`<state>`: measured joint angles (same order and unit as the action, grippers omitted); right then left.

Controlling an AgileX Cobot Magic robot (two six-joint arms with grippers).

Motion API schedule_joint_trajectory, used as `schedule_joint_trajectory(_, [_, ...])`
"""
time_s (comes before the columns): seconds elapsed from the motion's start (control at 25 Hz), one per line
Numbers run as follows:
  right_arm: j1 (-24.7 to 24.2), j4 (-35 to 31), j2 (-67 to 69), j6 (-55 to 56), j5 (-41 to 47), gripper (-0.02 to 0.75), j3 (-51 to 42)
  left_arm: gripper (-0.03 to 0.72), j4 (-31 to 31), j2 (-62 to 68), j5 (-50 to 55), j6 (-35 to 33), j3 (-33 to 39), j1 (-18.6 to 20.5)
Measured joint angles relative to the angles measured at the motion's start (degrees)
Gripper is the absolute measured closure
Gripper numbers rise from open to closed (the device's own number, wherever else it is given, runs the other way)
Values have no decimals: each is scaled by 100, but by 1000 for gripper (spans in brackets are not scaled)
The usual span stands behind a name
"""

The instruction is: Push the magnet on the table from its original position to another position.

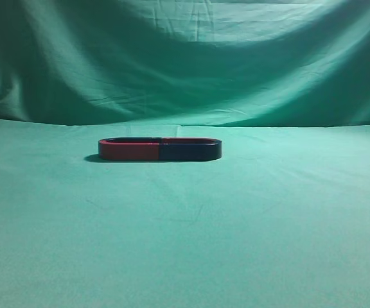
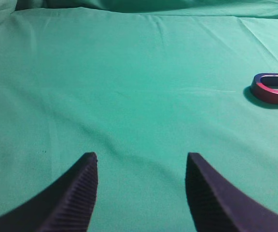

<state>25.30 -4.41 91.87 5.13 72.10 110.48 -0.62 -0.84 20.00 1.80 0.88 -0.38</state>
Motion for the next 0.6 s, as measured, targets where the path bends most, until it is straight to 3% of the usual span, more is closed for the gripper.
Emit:
schedule_joint_trajectory(0.36, [0, 62, -2229, -2, 32, 738, -1854, 316, 0, 0, 0, 0, 0, 0])
schedule_joint_trajectory(0.6, [0, 62, -3916, -313, -704, 738, -3433, 316, 0, 0, 0, 0, 0, 0])
